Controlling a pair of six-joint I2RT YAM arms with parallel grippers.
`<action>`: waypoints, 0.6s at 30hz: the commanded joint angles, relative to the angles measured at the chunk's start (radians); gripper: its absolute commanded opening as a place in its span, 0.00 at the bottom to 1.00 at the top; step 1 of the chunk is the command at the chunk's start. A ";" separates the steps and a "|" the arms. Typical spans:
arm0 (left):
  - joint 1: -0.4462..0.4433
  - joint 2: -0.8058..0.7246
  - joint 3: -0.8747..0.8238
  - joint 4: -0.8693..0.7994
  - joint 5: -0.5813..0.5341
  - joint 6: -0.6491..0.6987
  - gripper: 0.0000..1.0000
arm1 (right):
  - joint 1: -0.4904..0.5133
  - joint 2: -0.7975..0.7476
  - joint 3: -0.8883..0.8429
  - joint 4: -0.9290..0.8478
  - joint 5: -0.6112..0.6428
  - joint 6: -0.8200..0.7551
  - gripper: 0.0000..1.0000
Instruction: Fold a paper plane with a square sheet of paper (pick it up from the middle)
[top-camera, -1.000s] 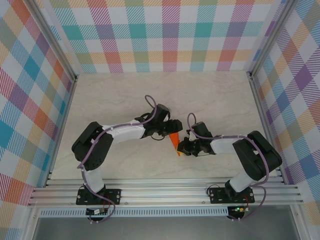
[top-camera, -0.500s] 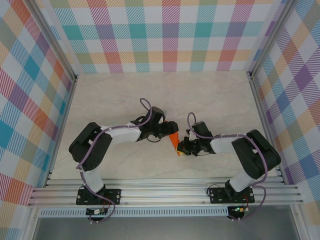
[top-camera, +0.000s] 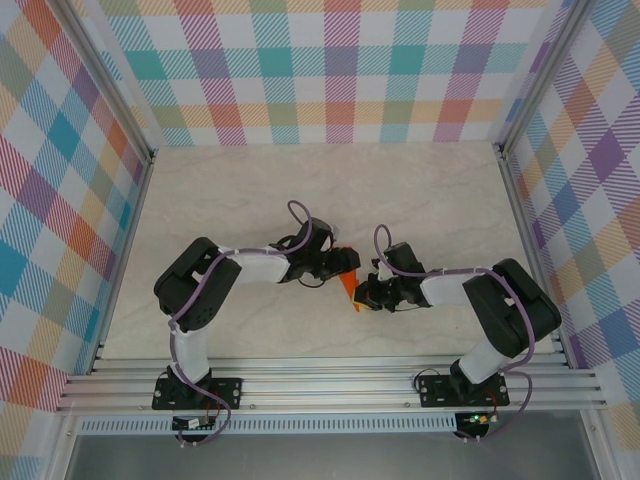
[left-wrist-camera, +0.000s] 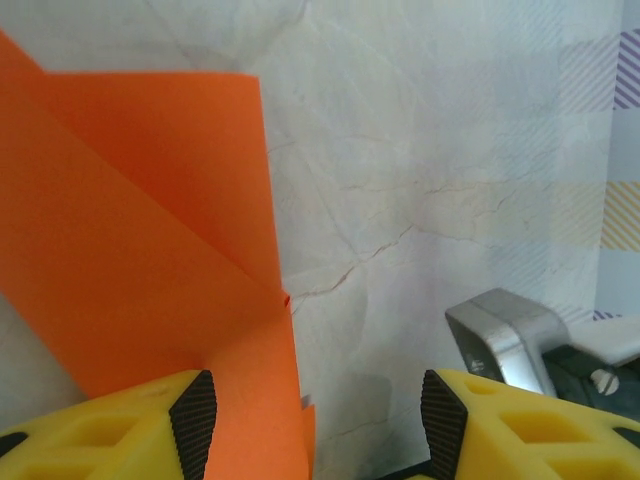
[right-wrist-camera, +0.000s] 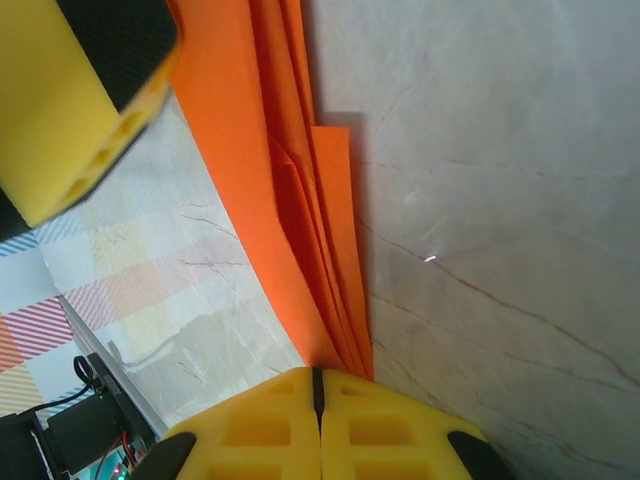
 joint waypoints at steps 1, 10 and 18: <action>0.028 0.035 0.035 -0.010 -0.039 0.051 0.59 | 0.001 0.064 -0.036 -0.154 0.085 -0.046 0.05; 0.065 0.080 0.094 -0.068 -0.037 0.107 0.59 | 0.001 0.090 -0.035 -0.172 0.063 -0.077 0.05; 0.107 0.127 0.124 -0.098 -0.029 0.160 0.59 | 0.000 0.077 -0.021 -0.202 0.063 -0.086 0.05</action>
